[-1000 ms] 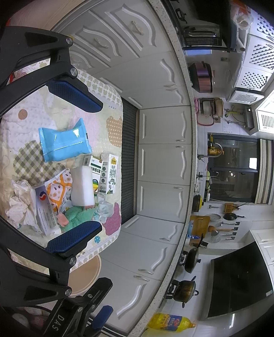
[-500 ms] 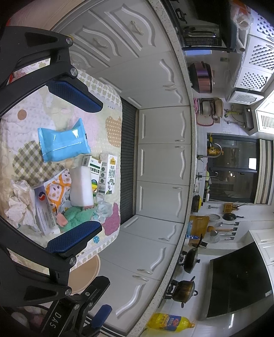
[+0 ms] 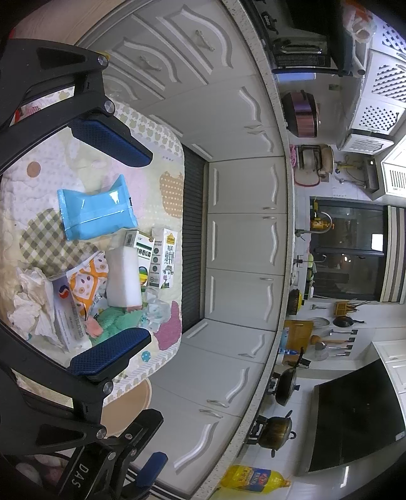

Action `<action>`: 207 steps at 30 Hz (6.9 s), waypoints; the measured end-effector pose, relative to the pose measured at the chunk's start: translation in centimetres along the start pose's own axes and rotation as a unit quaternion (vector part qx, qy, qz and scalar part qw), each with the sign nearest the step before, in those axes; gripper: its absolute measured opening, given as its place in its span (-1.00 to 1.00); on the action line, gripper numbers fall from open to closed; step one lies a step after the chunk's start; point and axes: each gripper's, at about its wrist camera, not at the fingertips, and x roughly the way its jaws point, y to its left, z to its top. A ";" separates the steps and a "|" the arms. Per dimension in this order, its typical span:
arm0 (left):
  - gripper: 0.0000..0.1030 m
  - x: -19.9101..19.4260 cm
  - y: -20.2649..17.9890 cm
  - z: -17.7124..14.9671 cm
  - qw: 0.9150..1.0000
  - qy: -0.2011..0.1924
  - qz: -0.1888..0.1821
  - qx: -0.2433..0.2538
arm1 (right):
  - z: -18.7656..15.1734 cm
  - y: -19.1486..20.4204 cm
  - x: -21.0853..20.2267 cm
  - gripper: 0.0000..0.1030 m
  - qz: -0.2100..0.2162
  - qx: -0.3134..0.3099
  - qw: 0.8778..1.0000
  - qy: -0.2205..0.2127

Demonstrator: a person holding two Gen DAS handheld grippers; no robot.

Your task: Collect trash

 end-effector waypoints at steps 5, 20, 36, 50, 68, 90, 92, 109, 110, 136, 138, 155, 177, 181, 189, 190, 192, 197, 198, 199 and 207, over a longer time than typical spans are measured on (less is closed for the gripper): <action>0.99 0.0 0.0 -0.1 1.000 0.001 0.000 0.000 | -0.1 0.1 0.1 0.99 0.001 -0.002 1.000 0.004; 0.99 0.6 0.5 -0.7 1.000 0.009 0.002 -0.009 | -0.6 0.0 0.4 0.99 0.002 -0.004 1.000 0.012; 0.99 1.9 1.9 -2.5 0.997 0.069 -0.032 -0.011 | -1.6 -2.4 1.2 0.99 0.022 0.005 0.998 0.050; 0.98 5.0 -0.5 -9.7 0.975 0.194 -0.106 0.026 | -8.2 -7.6 4.3 0.57 0.050 0.016 0.984 0.171; -0.40 8.3 -3.9 -11.5 0.952 0.247 -0.179 0.028 | -10.4 -8.2 9.6 -0.20 0.090 0.070 0.970 0.214; -0.46 6.1 -11.3 -3.6 0.933 0.222 -0.278 0.050 | -7.3 -16.2 5.7 -0.23 0.004 0.109 0.983 0.151; -0.46 7.0 -13.1 -2.8 0.931 0.221 -0.286 0.051 | -7.4 -17.5 6.0 -0.23 -0.007 0.117 0.982 0.149; -0.44 16.8 -26.6 -2.0 0.930 0.244 -0.269 0.064 | -10.2 -25.7 11.0 -0.22 -0.061 0.174 0.966 0.180; -0.44 17.2 -27.1 -2.1 0.930 0.243 -0.268 0.065 | -10.4 -25.9 11.2 -0.22 -0.063 0.177 0.965 0.181; 0.12 17.0 -26.5 -3.7 0.943 0.222 -0.234 0.076 | -11.4 -26.6 10.5 0.20 -0.077 0.195 0.960 0.183; 0.12 16.1 -26.1 -3.6 0.947 0.212 -0.227 0.080 | -11.1 -26.3 10.2 0.21 -0.077 0.192 0.962 0.180; 0.12 10.0 -19.9 -2.9 0.967 0.153 -0.183 0.085 | -7.4 -19.9 7.2 0.34 -0.040 0.143 0.978 0.149; 0.12 6.9 -8.9 -3.0 0.980 0.141 -0.141 0.019 | -5.6 -11.1 6.5 0.42 0.032 0.076 0.986 0.145; 0.12 6.4 -4.9 -3.2 0.981 0.147 -0.126 -0.005 | -5.3 -9.2 6.8 0.43 0.070 0.066 0.984 0.150; 0.13 7.0 3.7 -4.4 0.981 0.171 -0.077 -0.056 | -5.1 -4.9 8.1 0.44 0.119 0.036 0.980 0.158; 0.13 7.3 4.3 -4.4 0.979 0.176 -0.077 -0.063 | -5.0 -4.5 8.4 0.44 0.124 0.034 0.979 0.160; 0.13 8.1 5.9 -4.8 0.975 0.189 -0.083 -0.087 | -4.8 -3.6 9.1 0.44 0.131 0.029 0.977 0.164; 0.25 9.9 7.6 -5.4 0.969 0.200 -0.083 -0.116 | -4.6 -1.2 11.1 0.44 0.149 0.015 0.973 0.177; 0.25 10.5 8.0 -5.5 0.968 0.204 -0.083 -0.123 | -4.7 -0.8 11.7 0.44 0.153 0.015 0.971 0.182; 0.25 11.0 8.2 -5.6 0.967 0.207 -0.081 -0.126 | -4.7 -0.5 12.2 0.44 0.156 0.016 0.970 0.186; 0.25 14.6 8.0 -6.0 0.963 0.227 -0.077 -0.125 | -5.6 0.4 14.8 0.35 0.166 0.032 0.963 0.212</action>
